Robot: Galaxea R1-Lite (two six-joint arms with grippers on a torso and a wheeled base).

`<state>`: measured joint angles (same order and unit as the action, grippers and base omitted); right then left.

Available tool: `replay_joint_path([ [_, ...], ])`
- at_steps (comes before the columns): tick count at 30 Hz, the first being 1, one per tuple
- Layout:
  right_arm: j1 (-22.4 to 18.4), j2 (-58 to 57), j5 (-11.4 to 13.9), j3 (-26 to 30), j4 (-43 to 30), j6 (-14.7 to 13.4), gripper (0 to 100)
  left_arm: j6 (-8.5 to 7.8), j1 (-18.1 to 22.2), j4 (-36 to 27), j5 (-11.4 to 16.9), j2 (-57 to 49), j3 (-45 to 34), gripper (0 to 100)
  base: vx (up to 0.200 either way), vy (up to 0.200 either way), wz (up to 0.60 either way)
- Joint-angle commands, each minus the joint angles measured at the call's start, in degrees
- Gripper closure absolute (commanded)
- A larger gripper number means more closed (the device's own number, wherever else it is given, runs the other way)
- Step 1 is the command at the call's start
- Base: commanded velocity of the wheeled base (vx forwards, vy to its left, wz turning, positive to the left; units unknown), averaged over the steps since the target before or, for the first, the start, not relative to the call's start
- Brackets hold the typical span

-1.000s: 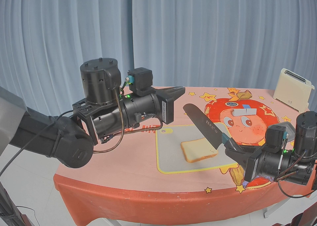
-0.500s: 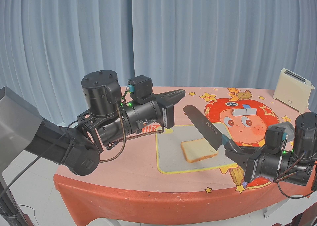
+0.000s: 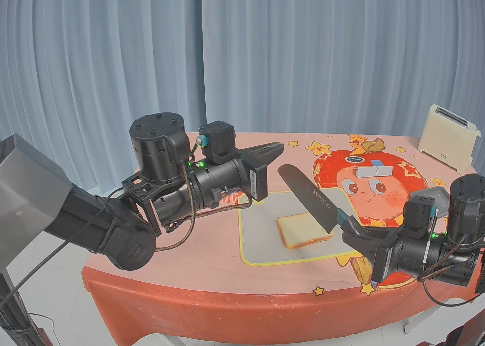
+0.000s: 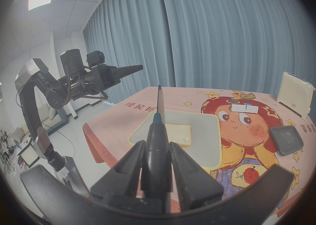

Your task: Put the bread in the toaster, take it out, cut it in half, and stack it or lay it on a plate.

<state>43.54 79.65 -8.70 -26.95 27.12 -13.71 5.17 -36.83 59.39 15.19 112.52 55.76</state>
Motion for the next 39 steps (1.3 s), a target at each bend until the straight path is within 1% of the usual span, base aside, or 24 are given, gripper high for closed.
replay_joint_path([
  [1,0.0,0.4,0.0,0.1,-0.1,0.0,100,0.02,0.1,0.0,0.0,0.5,0.1,100,0.0,0.0,0.0],
  [3,0.2,0.4,0.0,0.2,-0.1,0.0,100,0.1,-0.1,0.0,0.4,0.6,0.0,100,0.0,0.0,0.0],
  [15,0.2,1.6,-0.1,1.1,-0.1,0.1,100,0.02,-0.3,1.4,0.2,6.0,1.4,100,0.0,0.0,0.0],
  [19,0.2,2.1,-0.1,1.7,-0.1,0.1,100,-0.25,-0.6,1.8,-0.2,8.4,1.5,100,0.0,0.0,0.0],
  [23,0.2,1.9,-0.1,1.6,-0.1,0.0,100,-0.33,-0.7,1.7,-1.2,8.6,1.6,100,0.0,0.0,0.0],
  [26,0.0,2.0,-0.1,1.6,-0.1,0.0,100,-0.42,-0.7,1.5,-1.3,8.6,2.2,100,0.0,0.0,0.0],
  [30,0.0,2.5,-0.1,1.8,-0.1,0.0,100,-0.86,-1.0,-1.0,-1.2,8.6,8.0,100,0.0,0.0,0.0],
  [33,-0.1,2.4,-0.2,1.8,-0.1,0.0,100,-1.57,-1.5,-2.4,-1.0,8.6,8.9,100,0.0,0.0,0.0],
  [34,-0.1,2.4,-0.3,1.9,-0.1,0.0,100,-2.09,-1.8,-2.4,-0.8,8.6,8.9,100,0.0,0.0,0.0],
  [39,-0.1,2.4,-0.3,2.3,-0.1,0.0,100,-3.15,-3.2,-2.4,-0.8,10.2,8.5,100,0.0,0.0,0.0],
])
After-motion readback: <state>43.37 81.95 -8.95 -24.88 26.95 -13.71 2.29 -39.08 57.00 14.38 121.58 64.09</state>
